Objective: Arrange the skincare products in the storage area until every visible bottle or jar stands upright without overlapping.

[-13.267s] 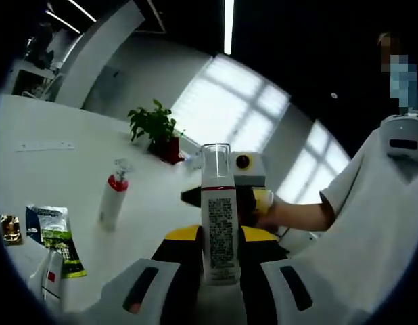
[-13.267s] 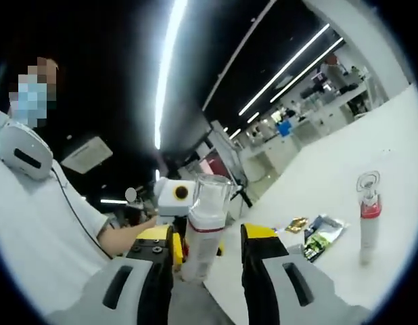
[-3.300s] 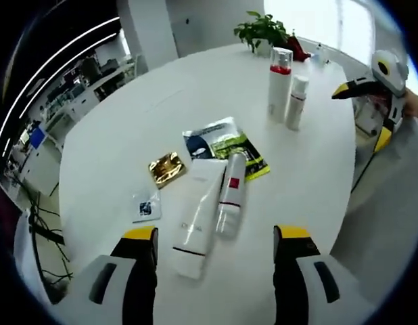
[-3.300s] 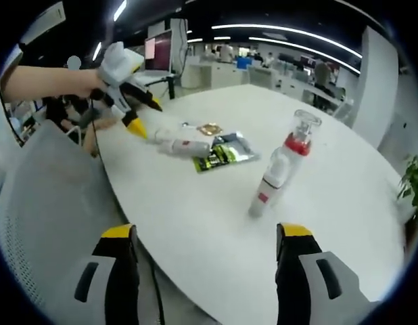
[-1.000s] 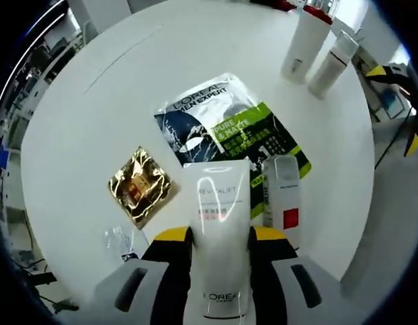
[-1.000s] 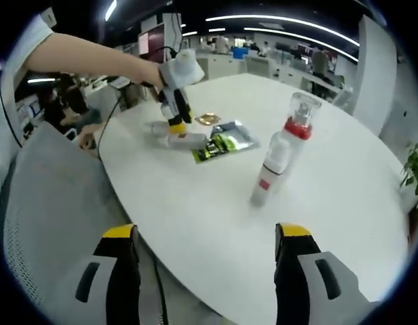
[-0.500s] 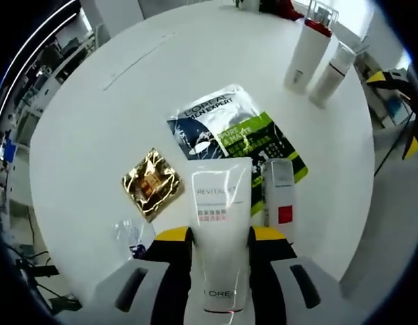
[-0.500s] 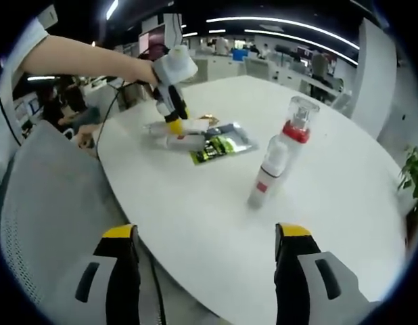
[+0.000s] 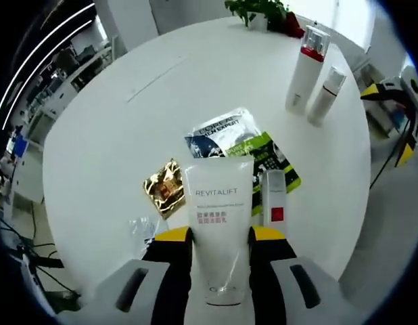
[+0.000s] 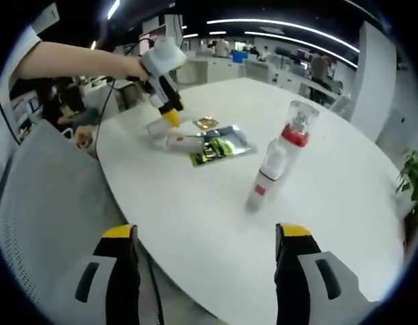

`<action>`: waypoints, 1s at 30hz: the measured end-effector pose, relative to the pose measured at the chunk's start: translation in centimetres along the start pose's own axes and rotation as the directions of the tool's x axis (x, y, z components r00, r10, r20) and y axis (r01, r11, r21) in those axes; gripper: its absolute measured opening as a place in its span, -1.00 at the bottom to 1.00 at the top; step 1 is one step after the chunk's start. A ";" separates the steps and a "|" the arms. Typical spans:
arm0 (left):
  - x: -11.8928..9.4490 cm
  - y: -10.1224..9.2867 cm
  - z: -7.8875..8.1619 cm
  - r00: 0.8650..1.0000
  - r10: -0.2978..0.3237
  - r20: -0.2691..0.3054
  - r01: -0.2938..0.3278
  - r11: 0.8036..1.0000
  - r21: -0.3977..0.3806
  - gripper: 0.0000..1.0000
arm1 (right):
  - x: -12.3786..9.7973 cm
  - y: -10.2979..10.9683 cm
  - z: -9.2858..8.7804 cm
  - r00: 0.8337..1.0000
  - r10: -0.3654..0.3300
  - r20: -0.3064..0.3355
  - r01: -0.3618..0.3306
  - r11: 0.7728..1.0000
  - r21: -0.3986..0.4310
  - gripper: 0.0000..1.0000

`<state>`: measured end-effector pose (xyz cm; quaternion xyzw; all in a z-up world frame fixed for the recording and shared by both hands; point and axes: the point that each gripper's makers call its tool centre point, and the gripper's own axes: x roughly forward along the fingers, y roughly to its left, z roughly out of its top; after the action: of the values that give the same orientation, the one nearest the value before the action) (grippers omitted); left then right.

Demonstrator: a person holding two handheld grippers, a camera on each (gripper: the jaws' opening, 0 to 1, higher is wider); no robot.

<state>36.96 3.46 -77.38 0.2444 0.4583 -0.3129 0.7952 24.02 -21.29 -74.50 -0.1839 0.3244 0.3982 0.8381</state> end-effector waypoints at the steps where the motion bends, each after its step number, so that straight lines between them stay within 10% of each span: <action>1: -0.3 0.0 0.0 1.000 0.006 0.008 -0.006 1.000 -0.005 -0.30 | 0.0 0.0 0.0 1.000 0.001 0.000 -0.001 1.000 -0.003 0.64; 30: -7.3 0.0 2.9 0.965 0.080 0.248 -0.040 0.986 -0.162 -0.30 | -0.1 0.5 0.7 1.000 0.008 0.013 -0.007 0.997 -0.072 0.62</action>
<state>35.83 3.53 -69.58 0.1535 0.3680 -0.2807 0.8730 23.88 -20.65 -73.96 -0.2100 0.3051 0.4141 0.8314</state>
